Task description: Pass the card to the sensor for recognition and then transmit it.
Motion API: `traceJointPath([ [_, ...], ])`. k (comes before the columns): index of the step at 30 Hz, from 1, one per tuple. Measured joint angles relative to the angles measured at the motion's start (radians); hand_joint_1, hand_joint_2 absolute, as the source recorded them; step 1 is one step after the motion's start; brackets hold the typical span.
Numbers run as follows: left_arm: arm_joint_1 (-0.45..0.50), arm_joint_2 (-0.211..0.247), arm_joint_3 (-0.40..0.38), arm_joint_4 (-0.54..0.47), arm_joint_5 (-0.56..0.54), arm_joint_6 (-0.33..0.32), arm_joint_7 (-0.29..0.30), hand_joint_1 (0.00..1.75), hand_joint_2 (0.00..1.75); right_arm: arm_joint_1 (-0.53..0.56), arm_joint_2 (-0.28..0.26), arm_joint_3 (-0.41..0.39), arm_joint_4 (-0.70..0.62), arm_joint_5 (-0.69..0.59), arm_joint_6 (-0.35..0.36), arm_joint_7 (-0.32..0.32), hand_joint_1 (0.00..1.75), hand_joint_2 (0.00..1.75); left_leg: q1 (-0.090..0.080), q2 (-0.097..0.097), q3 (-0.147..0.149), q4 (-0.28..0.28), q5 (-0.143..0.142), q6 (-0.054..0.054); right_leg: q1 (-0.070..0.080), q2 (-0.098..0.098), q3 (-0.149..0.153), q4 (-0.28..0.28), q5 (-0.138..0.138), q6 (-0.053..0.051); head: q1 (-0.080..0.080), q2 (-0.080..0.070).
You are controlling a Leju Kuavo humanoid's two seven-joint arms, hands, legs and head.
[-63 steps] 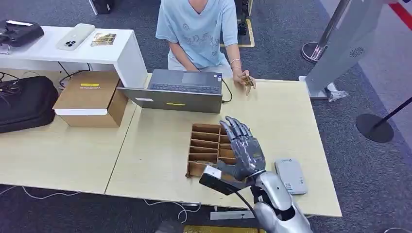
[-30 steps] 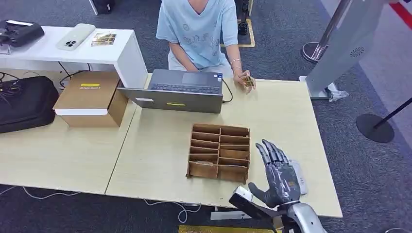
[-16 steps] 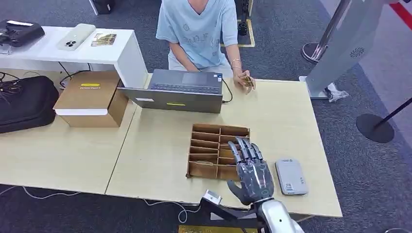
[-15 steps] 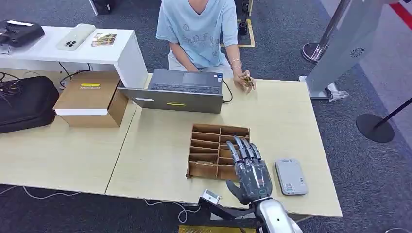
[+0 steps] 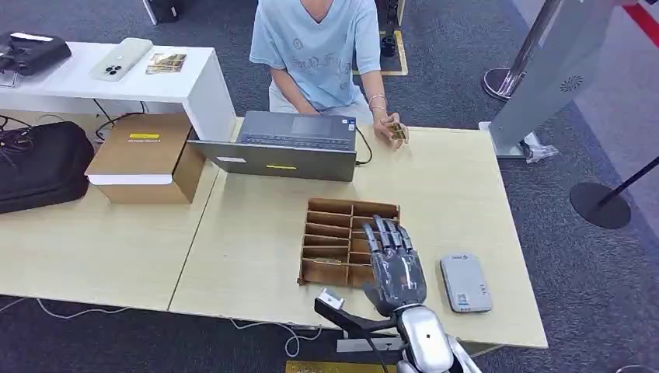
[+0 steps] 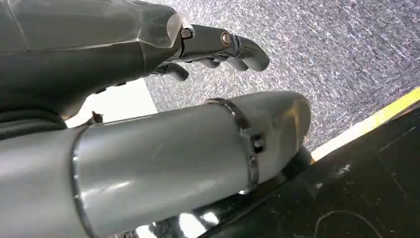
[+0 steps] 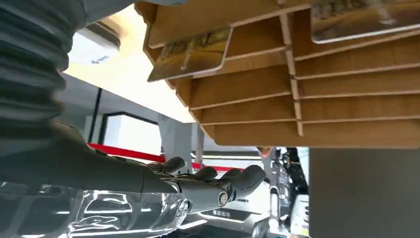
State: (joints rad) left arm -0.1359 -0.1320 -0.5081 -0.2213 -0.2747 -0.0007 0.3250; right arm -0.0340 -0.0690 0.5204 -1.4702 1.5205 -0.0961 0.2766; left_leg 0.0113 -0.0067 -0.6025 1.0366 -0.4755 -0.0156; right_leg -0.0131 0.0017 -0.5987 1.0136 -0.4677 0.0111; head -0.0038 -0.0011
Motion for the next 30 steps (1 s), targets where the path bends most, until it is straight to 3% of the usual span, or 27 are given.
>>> traceJointPath([
  [17, -0.007, 0.000, 0.000, 0.000, -0.024, -0.016, 0.000, 0.00, 0.00, 0.001, 0.000, -0.063, 0.017, 0.013, -0.001, 0.030, 0.00, 1.75, 0.000, 0.000, 0.000, 0.000, 0.000, 0.000, 0.000, 0.000, 0.000, 0.000, 0.000, 0.000, 0.000, 0.000],
  [19, -0.007, -0.001, 0.000, 0.000, -0.028, -0.017, 0.000, 0.00, 0.00, 0.003, 0.000, -0.070, 0.014, 0.013, -0.001, 0.031, 0.21, 1.75, 0.000, 0.000, 0.000, 0.000, 0.000, 0.000, 0.000, 0.000, 0.000, 0.000, 0.000, 0.000, 0.000, 0.000],
  [20, -0.007, -0.001, 0.000, 0.000, -0.029, -0.017, 0.000, 0.00, 0.00, 0.005, 0.000, -0.073, 0.014, 0.016, -0.001, 0.032, 0.45, 1.75, 0.000, 0.000, 0.000, 0.000, 0.000, 0.000, 0.000, 0.000, 0.000, 0.000, 0.000, 0.000, 0.000, 0.000],
  [22, -0.007, -0.002, 0.000, 0.000, -0.033, -0.019, 0.000, 0.00, 0.00, 0.007, 0.000, -0.079, 0.011, 0.016, 0.000, 0.034, 0.45, 1.75, 0.000, 0.000, 0.000, 0.000, 0.000, 0.000, 0.000, 0.000, 0.000, 0.000, 0.000, 0.000, 0.000, 0.000],
  [23, -0.007, -0.003, 0.000, 0.000, -0.035, -0.020, 0.000, 0.00, 0.00, 0.008, 0.000, -0.081, 0.011, 0.017, 0.000, 0.034, 0.54, 1.75, 0.000, 0.000, 0.000, 0.000, 0.000, 0.000, 0.000, 0.000, 0.000, 0.000, 0.000, 0.000, 0.000, 0.000],
  [25, -0.007, -0.005, 0.000, 0.000, -0.037, -0.027, 0.000, 0.00, 0.00, 0.008, 0.000, -0.085, 0.009, 0.018, 0.000, 0.032, 1.33, 1.75, 0.000, 0.000, 0.000, 0.000, 0.000, 0.000, 0.000, 0.000, 0.000, 0.000, 0.000, 0.000, 0.000, 0.000],
  [26, -0.007, -0.006, 0.000, 0.000, -0.037, -0.029, -0.001, 0.00, 0.00, 0.008, 0.001, -0.087, 0.009, 0.018, 0.000, 0.029, 1.29, 1.75, 0.000, 0.000, 0.000, 0.000, 0.000, 0.000, 0.000, 0.000, 0.000, 0.000, 0.000, 0.000, 0.000, 0.000],
  [27, -0.007, -0.008, 0.000, 0.000, -0.038, -0.029, -0.001, 0.00, 0.00, 0.008, 0.002, -0.089, 0.009, 0.018, 0.000, 0.028, 0.73, 1.75, 0.000, 0.000, 0.000, 0.000, 0.000, 0.000, 0.000, 0.000, 0.000, 0.000, 0.000, 0.000, 0.000, 0.000],
  [28, -0.008, -0.008, 0.000, 0.000, -0.040, -0.029, -0.001, 0.00, 0.00, 0.009, 0.002, -0.090, 0.009, 0.018, 0.000, 0.027, 0.37, 1.75, 0.000, 0.000, 0.000, 0.000, 0.000, 0.000, 0.000, 0.000, 0.000, 0.000, 0.000, 0.000, 0.000, 0.000],
  [29, -0.008, -0.009, 0.000, 0.000, -0.040, -0.031, -0.002, 0.00, 0.00, 0.009, 0.003, -0.091, 0.009, 0.018, 0.000, 0.027, 0.16, 1.75, 0.000, 0.000, 0.000, 0.000, 0.000, 0.000, 0.000, 0.000, 0.000, 0.000, 0.000, 0.000, 0.000, 0.000],
  [30, -0.008, -0.009, 0.000, 0.000, -0.041, -0.031, -0.002, 0.00, 0.00, 0.009, 0.005, -0.092, 0.009, 0.018, 0.000, 0.026, 0.10, 1.75, 0.000, 0.000, 0.000, 0.000, 0.000, 0.000, 0.000, 0.000, 0.000, 0.000, 0.000, 0.000, 0.000, 0.000],
])
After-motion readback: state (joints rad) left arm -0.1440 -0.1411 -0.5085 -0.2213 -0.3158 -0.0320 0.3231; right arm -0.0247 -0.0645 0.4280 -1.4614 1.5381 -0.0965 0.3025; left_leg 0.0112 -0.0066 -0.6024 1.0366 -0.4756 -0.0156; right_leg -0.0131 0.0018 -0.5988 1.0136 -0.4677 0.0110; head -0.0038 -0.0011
